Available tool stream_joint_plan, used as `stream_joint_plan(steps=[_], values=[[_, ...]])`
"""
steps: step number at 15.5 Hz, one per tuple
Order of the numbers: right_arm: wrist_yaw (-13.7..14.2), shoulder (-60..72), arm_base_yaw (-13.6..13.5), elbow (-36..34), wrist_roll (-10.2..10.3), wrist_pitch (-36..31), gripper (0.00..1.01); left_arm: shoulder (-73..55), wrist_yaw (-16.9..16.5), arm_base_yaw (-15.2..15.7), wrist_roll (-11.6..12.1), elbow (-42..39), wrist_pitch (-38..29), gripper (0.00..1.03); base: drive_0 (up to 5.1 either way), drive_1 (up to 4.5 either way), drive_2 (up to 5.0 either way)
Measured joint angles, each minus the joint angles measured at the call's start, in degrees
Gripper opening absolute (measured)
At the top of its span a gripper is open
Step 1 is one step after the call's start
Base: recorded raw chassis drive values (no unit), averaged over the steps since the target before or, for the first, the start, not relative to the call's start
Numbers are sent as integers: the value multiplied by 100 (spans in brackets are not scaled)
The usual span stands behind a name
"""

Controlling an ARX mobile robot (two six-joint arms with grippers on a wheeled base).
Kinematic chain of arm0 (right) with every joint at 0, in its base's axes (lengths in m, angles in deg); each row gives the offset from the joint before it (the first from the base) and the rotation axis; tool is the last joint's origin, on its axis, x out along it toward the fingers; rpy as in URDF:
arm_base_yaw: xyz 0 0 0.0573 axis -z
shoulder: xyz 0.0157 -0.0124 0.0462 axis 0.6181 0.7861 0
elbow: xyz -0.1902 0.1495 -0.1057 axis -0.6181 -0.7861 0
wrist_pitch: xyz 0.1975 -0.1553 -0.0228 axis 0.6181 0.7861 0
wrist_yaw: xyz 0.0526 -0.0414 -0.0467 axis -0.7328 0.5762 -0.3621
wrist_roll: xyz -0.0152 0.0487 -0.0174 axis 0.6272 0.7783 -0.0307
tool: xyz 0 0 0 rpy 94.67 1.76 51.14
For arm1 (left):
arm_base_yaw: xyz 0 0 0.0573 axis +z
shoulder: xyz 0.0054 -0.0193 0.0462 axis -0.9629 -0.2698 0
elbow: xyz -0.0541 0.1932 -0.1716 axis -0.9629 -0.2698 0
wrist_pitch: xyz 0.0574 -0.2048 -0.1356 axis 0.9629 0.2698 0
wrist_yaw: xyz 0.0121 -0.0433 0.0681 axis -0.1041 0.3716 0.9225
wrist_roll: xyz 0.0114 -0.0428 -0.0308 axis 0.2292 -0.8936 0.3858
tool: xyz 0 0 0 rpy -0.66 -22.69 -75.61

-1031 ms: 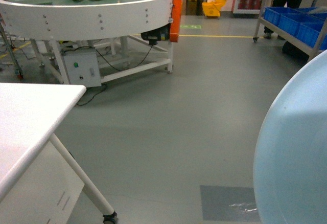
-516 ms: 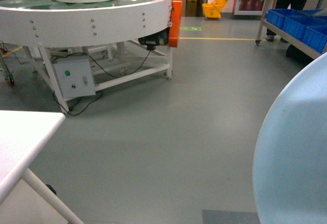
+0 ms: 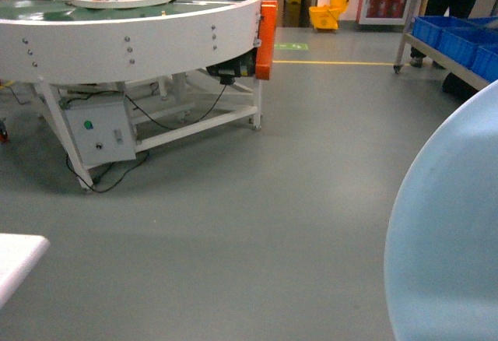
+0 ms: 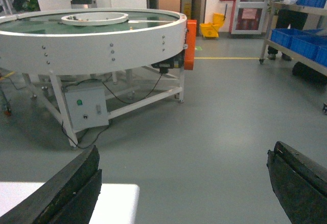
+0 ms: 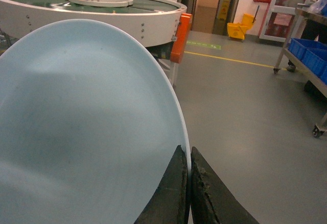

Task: Place blue tray on left shelf second layer neatly

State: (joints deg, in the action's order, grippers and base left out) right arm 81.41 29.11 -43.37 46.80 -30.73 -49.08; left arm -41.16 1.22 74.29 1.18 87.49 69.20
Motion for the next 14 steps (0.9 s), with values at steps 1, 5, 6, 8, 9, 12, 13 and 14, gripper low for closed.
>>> stream_joint_plan(steps=[1, 5, 6, 8, 9, 12, 13, 14], values=[[2, 2, 0, 0, 0, -9, 2, 0, -4, 0, 0, 0, -9, 98, -11, 405, -428], [2, 2, -4, 0, 0, -4, 2, 0, 9, 9, 0, 0, -2, 98, -184, 232, -601], [2, 0, -2, 0, 0, -11, 2, 0, -2, 2, 0, 0, -13, 98, -156, 261, -572], [0, 0, 0, 0, 0, -2, 2, 0, 0, 2, -2, 0, 11, 98, -150, 268, -569], [0, 0, 0, 0, 0, -22, 2, 0, -2, 2, -2, 0, -13, 98, -160, 258, -578], [2, 2, 0, -4, 0, 13, 2, 0, 0, 2, -2, 0, 13, 98, -174, 245, -593], [2, 0, 0, -4, 0, -9, 2, 0, -2, 2, 0, 0, 2, 98, -167, 253, -586], [2, 2, 0, -4, 0, 4, 2, 0, -2, 2, 0, 0, 4, 98, -158, 262, -578]])
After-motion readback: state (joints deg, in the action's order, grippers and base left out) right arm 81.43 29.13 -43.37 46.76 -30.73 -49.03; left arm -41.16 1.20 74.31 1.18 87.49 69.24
